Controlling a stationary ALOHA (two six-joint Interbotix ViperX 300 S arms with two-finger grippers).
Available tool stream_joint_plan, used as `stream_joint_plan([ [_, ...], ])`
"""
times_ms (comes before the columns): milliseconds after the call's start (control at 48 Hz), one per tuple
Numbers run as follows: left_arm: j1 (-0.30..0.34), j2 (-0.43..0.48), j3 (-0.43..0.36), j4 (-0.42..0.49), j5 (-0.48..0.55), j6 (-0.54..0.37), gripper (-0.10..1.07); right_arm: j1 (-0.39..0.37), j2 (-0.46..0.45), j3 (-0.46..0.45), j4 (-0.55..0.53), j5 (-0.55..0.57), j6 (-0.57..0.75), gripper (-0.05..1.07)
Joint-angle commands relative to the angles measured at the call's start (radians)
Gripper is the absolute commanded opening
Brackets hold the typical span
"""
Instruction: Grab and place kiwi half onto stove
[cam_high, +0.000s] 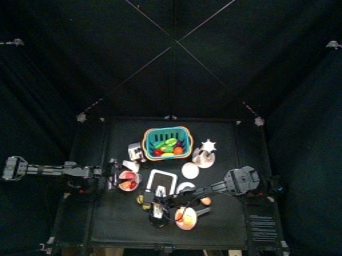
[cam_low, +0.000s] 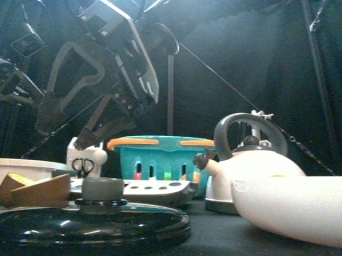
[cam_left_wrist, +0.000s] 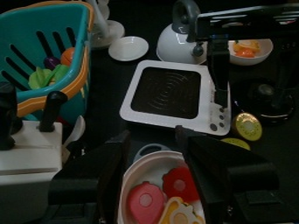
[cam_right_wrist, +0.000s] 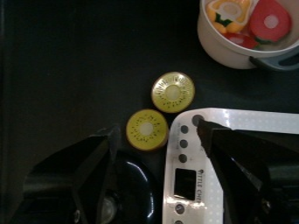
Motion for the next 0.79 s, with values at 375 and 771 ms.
stream_joint_plan([
  [375,-0.002,0.002,-0.015,0.000,-0.003,-0.003,0.84,0.006,0.020,-0.018,0.003,-0.005,0.000,1.01],
  [771,-0.003,0.002,-0.011,0.000,-0.005,-0.006,0.84,0.009,0.083,-0.075,-0.014,0.003,-0.002,1.01],
])
